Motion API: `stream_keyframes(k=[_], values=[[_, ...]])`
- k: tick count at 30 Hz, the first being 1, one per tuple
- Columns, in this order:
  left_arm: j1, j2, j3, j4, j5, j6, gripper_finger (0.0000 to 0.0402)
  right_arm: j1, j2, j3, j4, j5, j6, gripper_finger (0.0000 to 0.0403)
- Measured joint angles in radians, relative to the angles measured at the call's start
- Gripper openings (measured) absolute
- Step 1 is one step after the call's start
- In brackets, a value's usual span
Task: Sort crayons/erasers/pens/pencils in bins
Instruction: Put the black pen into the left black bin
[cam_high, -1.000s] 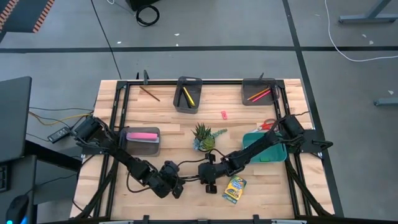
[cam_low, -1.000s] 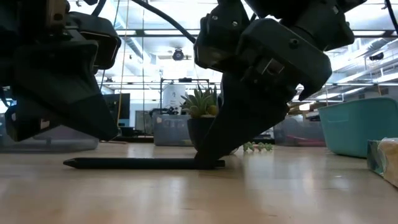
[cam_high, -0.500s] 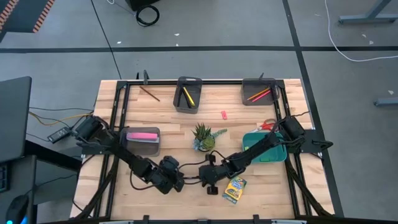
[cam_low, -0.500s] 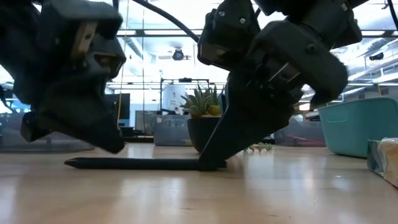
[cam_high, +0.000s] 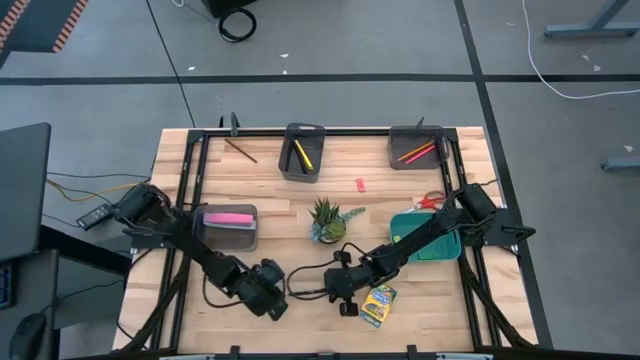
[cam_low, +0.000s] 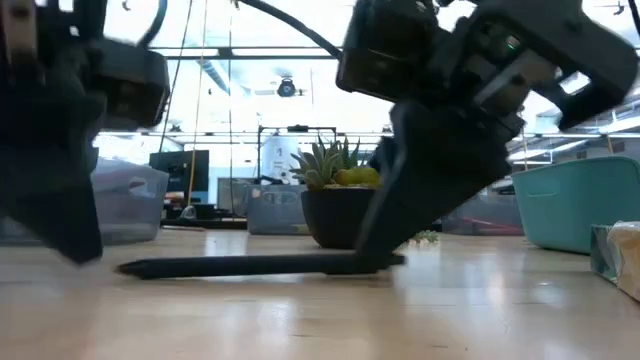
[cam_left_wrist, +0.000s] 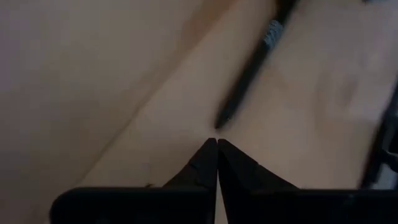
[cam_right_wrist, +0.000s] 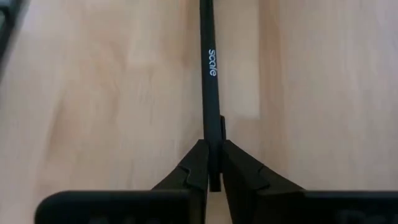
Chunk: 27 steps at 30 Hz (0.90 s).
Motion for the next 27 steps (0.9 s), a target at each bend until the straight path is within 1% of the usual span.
stream_keyframes(k=[5,9,13,15,18,20,24,25,27], values=[[0.002,-0.068,0.000,-0.111,-0.013,0.000,0.0010,-0.001,-0.043,-0.001,-0.118,-0.013,0.003,0.0025],[0.001,-0.129,0.000,-0.188,-0.026,0.001,0.0005,-0.001,-0.111,-0.002,-0.145,-0.015,0.000,0.0007],[-0.004,-0.163,0.000,-0.209,-0.063,0.001,0.0017,-0.006,-0.177,0.000,-0.164,0.029,-0.004,0.0005],[-0.006,-0.166,0.000,-0.208,-0.080,0.000,0.0024,-0.009,-0.186,0.000,-0.186,0.031,-0.012,0.0008],[-0.009,-0.164,0.000,-0.193,-0.108,0.000,0.0026,-0.010,-0.172,0.001,-0.234,-0.029,-0.021,0.0027],[-0.009,-0.162,0.000,-0.180,-0.152,0.000,0.0023,-0.008,-0.145,0.001,-0.262,-0.057,-0.008,0.0048],[-0.002,-0.162,0.000,-0.128,-0.313,-0.013,0.0012,-0.008,-0.099,0.001,-0.253,-0.059,0.029,0.0086],[0.001,-0.162,0.000,-0.124,-0.339,-0.020,0.0010,-0.009,-0.091,0.001,-0.248,-0.050,0.034,0.0093],[0.016,-0.162,0.000,-0.103,-0.349,-0.023,0.0009,-0.010,-0.084,0.001,-0.248,-0.021,0.035,0.0101]])
